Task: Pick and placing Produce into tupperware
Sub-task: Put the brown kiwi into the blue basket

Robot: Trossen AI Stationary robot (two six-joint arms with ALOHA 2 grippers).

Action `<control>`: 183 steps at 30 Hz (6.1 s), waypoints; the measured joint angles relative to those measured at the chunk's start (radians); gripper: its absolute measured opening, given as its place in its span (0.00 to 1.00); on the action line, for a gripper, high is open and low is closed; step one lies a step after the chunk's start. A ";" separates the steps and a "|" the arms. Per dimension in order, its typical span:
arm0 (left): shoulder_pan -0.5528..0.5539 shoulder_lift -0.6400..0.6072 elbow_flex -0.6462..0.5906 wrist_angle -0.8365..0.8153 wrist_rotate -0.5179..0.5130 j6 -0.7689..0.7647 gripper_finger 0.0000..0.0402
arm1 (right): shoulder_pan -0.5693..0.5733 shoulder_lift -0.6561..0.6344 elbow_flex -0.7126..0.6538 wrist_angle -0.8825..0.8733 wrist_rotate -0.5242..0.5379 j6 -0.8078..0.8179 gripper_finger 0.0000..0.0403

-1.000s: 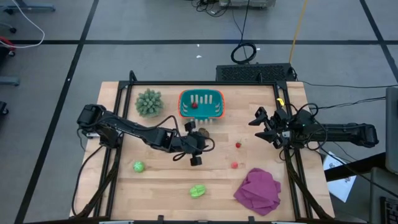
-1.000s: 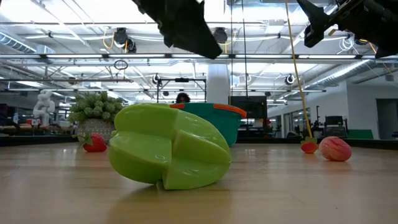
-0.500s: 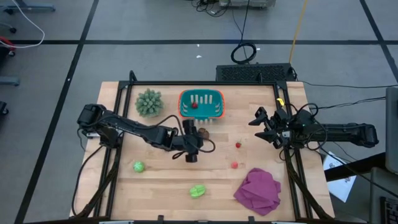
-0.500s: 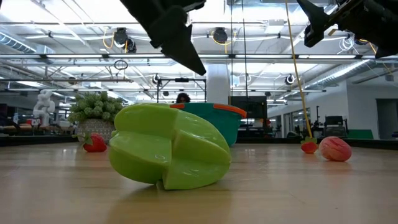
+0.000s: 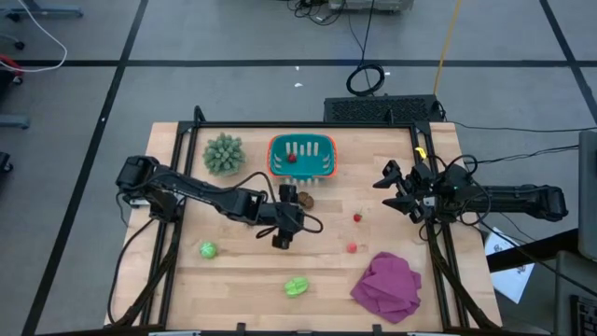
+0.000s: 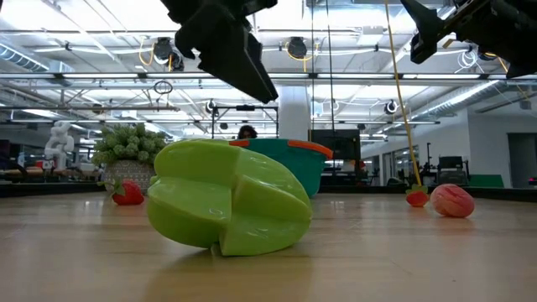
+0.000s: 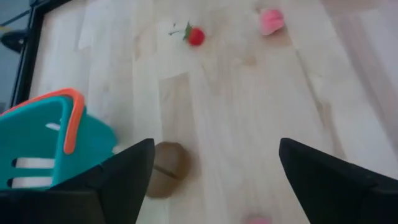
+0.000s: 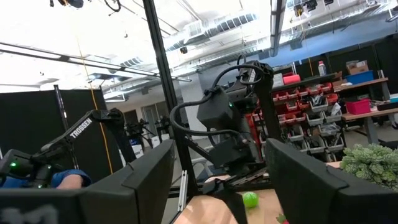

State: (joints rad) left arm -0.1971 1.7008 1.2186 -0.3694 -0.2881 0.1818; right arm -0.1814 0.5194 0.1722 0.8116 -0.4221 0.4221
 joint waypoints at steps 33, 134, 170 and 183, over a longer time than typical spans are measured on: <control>0.164 0.125 0.003 0.044 0.157 0.292 0.87 | 0.000 0.022 0.000 0.033 0.002 -0.023 0.60; 0.195 0.253 0.042 -0.067 0.114 0.121 0.63 | 0.000 0.033 0.000 0.052 0.005 -0.015 0.60; 0.191 0.252 0.258 -0.162 0.102 -0.199 0.76 | 0.000 0.033 0.000 0.044 0.000 -0.015 0.60; 0.184 0.309 0.257 -0.131 0.104 -0.372 0.75 | 0.000 0.034 0.000 0.024 -0.002 -0.015 0.60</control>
State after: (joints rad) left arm -0.0135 2.0095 1.4759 -0.5008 -0.1841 -0.1903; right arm -0.1810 0.5533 0.1719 0.8358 -0.4236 0.4068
